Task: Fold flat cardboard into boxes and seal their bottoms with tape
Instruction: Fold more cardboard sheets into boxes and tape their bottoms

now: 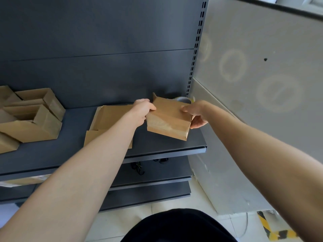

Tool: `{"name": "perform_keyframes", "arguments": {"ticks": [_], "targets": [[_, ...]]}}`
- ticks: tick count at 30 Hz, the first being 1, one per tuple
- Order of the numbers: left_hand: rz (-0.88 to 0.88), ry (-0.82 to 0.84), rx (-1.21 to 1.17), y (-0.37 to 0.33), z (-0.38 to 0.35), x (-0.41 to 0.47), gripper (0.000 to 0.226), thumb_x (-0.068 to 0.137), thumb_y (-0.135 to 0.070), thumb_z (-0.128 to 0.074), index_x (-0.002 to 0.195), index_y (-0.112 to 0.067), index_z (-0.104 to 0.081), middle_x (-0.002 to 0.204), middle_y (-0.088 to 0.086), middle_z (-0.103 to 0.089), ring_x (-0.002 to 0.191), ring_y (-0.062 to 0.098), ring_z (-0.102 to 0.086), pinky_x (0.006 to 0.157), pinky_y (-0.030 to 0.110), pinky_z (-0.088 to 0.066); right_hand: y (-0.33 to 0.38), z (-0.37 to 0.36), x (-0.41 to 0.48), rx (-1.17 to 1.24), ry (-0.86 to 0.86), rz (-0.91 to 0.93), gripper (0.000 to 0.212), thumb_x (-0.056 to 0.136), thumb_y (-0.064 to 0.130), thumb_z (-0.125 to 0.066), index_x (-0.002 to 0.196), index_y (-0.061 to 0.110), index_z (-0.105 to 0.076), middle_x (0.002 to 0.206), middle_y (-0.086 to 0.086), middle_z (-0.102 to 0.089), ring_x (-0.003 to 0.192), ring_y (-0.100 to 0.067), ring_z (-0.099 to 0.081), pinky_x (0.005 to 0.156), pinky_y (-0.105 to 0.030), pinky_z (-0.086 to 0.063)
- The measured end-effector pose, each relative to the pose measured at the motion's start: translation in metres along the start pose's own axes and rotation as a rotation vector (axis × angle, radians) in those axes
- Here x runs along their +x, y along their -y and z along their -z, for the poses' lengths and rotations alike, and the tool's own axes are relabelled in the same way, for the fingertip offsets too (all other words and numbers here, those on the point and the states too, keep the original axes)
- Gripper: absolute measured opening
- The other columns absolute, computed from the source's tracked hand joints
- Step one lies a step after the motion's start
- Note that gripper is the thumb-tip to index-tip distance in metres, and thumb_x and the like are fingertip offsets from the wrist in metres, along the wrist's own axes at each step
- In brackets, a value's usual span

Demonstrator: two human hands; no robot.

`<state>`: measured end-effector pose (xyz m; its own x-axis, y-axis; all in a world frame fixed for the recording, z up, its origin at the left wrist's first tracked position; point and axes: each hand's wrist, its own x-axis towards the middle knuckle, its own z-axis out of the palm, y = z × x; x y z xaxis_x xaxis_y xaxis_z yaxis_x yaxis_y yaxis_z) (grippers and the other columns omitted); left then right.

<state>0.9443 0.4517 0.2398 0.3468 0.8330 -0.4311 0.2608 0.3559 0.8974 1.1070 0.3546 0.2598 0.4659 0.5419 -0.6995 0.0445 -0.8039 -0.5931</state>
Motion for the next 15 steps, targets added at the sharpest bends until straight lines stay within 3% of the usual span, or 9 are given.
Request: {"name": "perform_keyframes", "arguments": {"ticks": [4, 8, 10, 12, 15], "targets": [[0.021, 0.027, 0.108, 0.013, 0.008, 0.000, 0.072, 0.080, 0.024, -0.045, 0.145, -0.005, -0.035, 0.145, 0.011, -0.042, 0.127, 0.027, -0.046, 0.103, 0.036, -0.043, 0.000, -0.002, 0.008, 0.181, -0.021, 0.053, 0.053, 0.093, 0.044, -0.053, 0.129, 0.007, -0.042, 0.113, -0.012, -0.061, 0.101, -0.034, -0.064, 0.086, -0.046, -0.054], [0.063, 0.011, 0.180, 0.030, 0.009, -0.008, 0.050, 0.082, 0.022, -0.040, 0.123, -0.003, -0.056, 0.118, 0.010, -0.060, 0.113, 0.023, -0.054, 0.088, 0.029, -0.048, -0.008, -0.007, 0.017, 0.336, 0.099, 0.050, 0.076, 0.081, 0.067, -0.056, 0.130, 0.011, -0.039, 0.123, -0.008, -0.054, 0.113, -0.034, -0.055, 0.097, -0.053, -0.046], [0.104, 0.022, 0.123, 0.040, 0.008, -0.010, 0.043, 0.084, 0.016, -0.042, 0.121, -0.004, -0.055, 0.116, 0.009, -0.058, 0.113, 0.022, -0.052, 0.092, 0.031, -0.045, -0.019, -0.012, 0.026, 0.416, 0.156, -0.015, 0.086, 0.072, 0.075, -0.058, 0.129, 0.014, -0.040, 0.122, -0.008, -0.055, 0.111, -0.032, -0.056, 0.097, -0.052, -0.046], [0.143, 0.083, 0.083, 0.048, 0.007, -0.013, 0.047, 0.085, 0.003, -0.054, 0.130, -0.008, -0.048, 0.130, 0.006, -0.053, 0.126, 0.023, -0.045, 0.107, 0.042, -0.036, -0.029, -0.017, 0.034, 0.447, 0.177, -0.032, 0.081, 0.073, 0.075, -0.058, 0.125, 0.015, -0.041, 0.120, -0.008, -0.055, 0.112, -0.031, -0.054, 0.099, -0.052, -0.045], [0.237, 0.178, 0.035, 0.049, 0.008, -0.016, 0.077, 0.084, -0.044, -0.065, 0.146, -0.017, -0.028, 0.149, 0.004, -0.037, 0.139, 0.027, -0.029, 0.114, 0.053, -0.023, -0.038, -0.019, 0.039, 0.449, 0.181, 0.011, 0.057, 0.086, 0.056, -0.058, 0.126, 0.016, -0.046, 0.114, -0.007, -0.059, 0.109, -0.029, -0.057, 0.098, -0.047, -0.046]]}}
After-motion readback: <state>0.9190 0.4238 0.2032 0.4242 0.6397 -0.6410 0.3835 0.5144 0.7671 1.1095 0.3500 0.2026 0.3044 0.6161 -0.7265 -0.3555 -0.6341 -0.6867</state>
